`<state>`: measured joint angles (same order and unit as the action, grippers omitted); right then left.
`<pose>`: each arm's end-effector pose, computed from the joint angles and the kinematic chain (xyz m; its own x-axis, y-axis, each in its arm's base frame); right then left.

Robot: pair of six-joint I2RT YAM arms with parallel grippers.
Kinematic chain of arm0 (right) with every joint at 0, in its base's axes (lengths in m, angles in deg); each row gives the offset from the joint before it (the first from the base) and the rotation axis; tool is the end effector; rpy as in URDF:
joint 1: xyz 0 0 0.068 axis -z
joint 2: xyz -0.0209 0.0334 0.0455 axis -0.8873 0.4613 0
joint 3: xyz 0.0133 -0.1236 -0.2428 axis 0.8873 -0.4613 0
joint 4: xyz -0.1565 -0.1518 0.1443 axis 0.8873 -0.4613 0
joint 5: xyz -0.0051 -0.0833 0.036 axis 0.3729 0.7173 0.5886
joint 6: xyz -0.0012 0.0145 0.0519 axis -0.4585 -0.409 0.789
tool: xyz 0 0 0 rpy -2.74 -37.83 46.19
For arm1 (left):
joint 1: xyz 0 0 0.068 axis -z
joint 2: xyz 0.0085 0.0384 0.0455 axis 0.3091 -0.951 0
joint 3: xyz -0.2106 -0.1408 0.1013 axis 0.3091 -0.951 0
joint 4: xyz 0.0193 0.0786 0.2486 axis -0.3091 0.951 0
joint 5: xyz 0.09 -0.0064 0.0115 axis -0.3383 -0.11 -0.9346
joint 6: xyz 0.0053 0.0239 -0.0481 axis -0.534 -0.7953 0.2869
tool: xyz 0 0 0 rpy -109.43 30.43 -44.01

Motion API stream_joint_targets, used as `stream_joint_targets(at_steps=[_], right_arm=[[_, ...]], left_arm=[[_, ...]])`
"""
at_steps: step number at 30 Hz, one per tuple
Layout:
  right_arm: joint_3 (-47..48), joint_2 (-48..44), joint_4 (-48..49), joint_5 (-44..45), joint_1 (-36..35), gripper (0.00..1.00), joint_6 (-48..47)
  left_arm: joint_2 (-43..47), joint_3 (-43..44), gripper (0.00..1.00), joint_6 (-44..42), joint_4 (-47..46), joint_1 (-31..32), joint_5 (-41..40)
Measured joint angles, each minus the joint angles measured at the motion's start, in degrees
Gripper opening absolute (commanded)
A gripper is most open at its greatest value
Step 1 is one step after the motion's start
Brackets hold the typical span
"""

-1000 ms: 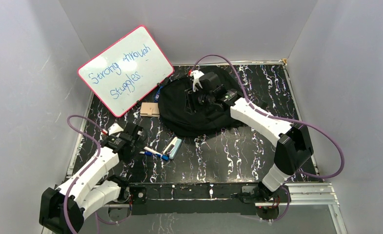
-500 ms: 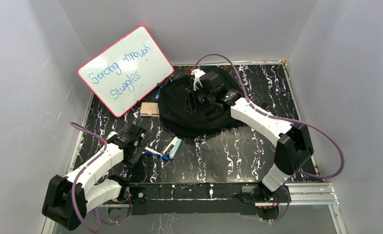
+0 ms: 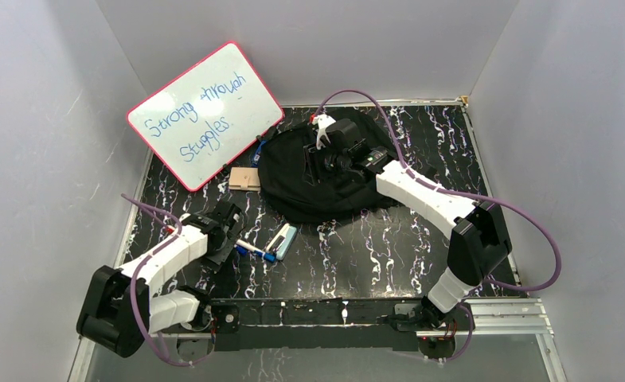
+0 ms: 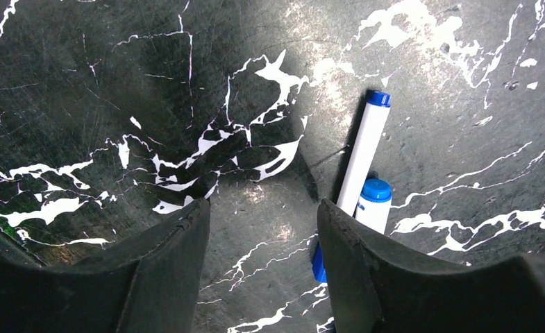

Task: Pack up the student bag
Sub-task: Pick up the stationery from the center of the board.

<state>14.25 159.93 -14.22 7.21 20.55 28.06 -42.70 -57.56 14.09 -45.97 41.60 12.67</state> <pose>0.2780 0.2547 0.3136 -0.5862 -0.1831 -0.7892 -0.5932 0.7605 0.2641 0.1650 -0.0565 0.1639 -0.3511 -0.8427 -0.4081 -0.8577 0.4643 -0.2210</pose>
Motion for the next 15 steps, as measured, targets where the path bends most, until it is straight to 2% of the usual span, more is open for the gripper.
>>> stream_joint_targets(at_steps=[4,11,15], right_arm=[[-0.2,0.0,0.0,0.7,0.0,0.51,-0.1],[-0.8,0.0,0.0,0.7,0.0,0.51,-0.1],[-0.8,0.0,0.0,0.7,0.0,0.51,-0.1]], left_arm=[[-1.5,0.9,0.53,-0.3,0.1,-0.3,0.0],[2.9,1.3,0.53,-1.3,0.2,-0.6,-1.7],[2.1,2.5,0.53,-2.1,0.1,-0.6,-2.6]])
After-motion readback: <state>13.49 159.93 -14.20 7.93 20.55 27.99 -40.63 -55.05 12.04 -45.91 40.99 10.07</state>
